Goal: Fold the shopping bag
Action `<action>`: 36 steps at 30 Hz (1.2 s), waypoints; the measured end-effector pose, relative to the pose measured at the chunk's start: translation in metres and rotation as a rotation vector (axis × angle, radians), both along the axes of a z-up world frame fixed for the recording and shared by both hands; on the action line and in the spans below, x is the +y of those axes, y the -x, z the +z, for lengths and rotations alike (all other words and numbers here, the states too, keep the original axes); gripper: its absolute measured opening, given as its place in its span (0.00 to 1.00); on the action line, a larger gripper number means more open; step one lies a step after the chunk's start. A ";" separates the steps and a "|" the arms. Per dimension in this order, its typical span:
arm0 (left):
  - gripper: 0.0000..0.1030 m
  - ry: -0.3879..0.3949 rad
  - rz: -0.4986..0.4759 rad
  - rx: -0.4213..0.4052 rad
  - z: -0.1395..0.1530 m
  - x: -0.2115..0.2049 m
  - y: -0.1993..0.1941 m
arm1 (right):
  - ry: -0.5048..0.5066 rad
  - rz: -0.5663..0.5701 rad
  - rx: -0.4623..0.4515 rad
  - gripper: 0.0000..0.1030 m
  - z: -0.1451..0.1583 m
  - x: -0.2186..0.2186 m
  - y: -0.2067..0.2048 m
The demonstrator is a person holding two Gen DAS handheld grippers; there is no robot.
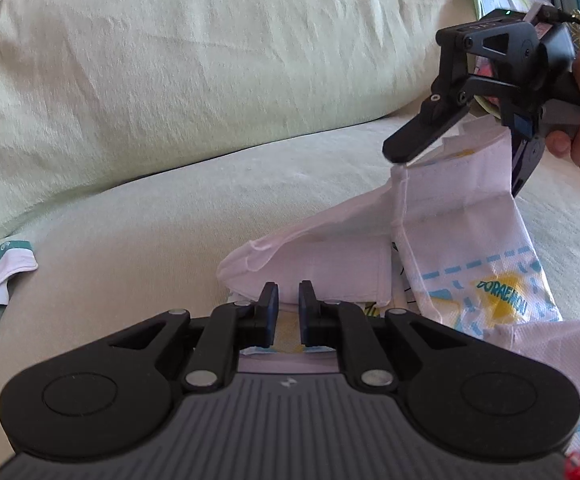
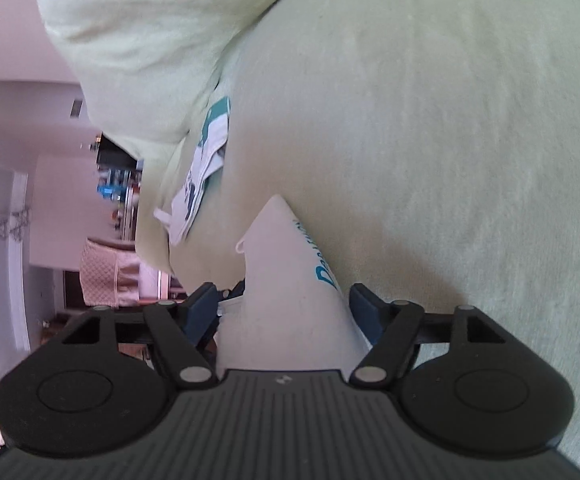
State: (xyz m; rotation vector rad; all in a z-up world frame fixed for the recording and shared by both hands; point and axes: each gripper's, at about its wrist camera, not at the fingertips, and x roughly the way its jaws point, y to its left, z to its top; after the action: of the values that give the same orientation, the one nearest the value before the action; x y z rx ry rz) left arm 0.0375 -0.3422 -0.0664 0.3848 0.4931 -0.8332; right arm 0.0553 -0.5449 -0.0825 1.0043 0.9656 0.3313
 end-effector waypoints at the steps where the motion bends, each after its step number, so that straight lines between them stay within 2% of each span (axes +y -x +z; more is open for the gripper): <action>1: 0.10 0.000 0.000 0.000 0.000 0.000 -0.001 | 0.075 -0.027 -0.049 0.72 0.014 0.000 0.006; 3: 0.10 0.002 0.001 0.003 0.000 0.001 -0.002 | 0.201 -0.011 -0.148 0.72 0.038 -0.003 0.016; 5: 0.10 0.005 0.001 0.006 0.001 0.002 -0.002 | 0.305 0.071 -0.212 0.72 0.057 -0.001 0.022; 7: 0.10 0.006 0.001 0.007 0.001 0.003 -0.001 | 0.445 0.171 -0.261 0.63 0.074 0.014 0.026; 8: 0.10 0.006 0.002 0.006 0.001 0.003 -0.001 | 0.549 0.250 -0.292 0.23 0.082 0.029 0.028; 9: 0.10 0.006 0.003 0.006 0.001 0.003 0.000 | 0.609 0.286 -0.304 0.07 0.085 0.040 0.027; 13: 0.11 0.019 0.005 0.017 0.001 0.005 -0.004 | 0.845 0.476 -0.347 0.06 0.080 0.091 0.040; 16: 0.12 0.053 0.003 0.028 0.005 0.010 -0.008 | 0.949 0.526 -0.286 0.06 0.063 0.104 0.054; 18: 0.12 0.099 0.004 0.012 0.011 0.015 -0.008 | 0.945 0.475 -0.270 0.06 0.056 0.102 0.062; 21: 0.12 0.218 -0.031 0.025 0.023 0.023 -0.009 | 0.931 0.445 -0.259 0.05 0.054 0.093 0.067; 25: 0.12 0.217 -0.039 0.097 0.018 0.012 -0.021 | 0.960 0.450 -0.265 0.05 0.051 0.097 0.066; 28: 0.12 0.242 -0.042 0.100 0.020 0.012 -0.025 | 0.991 0.461 -0.268 0.05 0.049 0.105 0.062; 31: 0.12 0.317 -0.087 0.055 0.030 0.019 -0.017 | 1.019 0.480 -0.272 0.05 0.047 0.111 0.060; 33: 0.12 0.277 -0.086 0.064 0.028 0.010 -0.019 | 1.015 0.480 -0.269 0.05 0.047 0.110 0.060; 36: 0.16 0.154 -0.049 0.159 0.013 -0.009 -0.036 | 1.021 0.481 -0.268 0.05 0.047 0.111 0.059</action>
State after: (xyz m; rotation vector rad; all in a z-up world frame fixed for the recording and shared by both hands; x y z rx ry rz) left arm 0.0738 -0.3511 -0.0529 0.1900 0.5649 -0.9471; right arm -0.0037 -0.4337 -0.0355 -0.2056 0.9452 0.2993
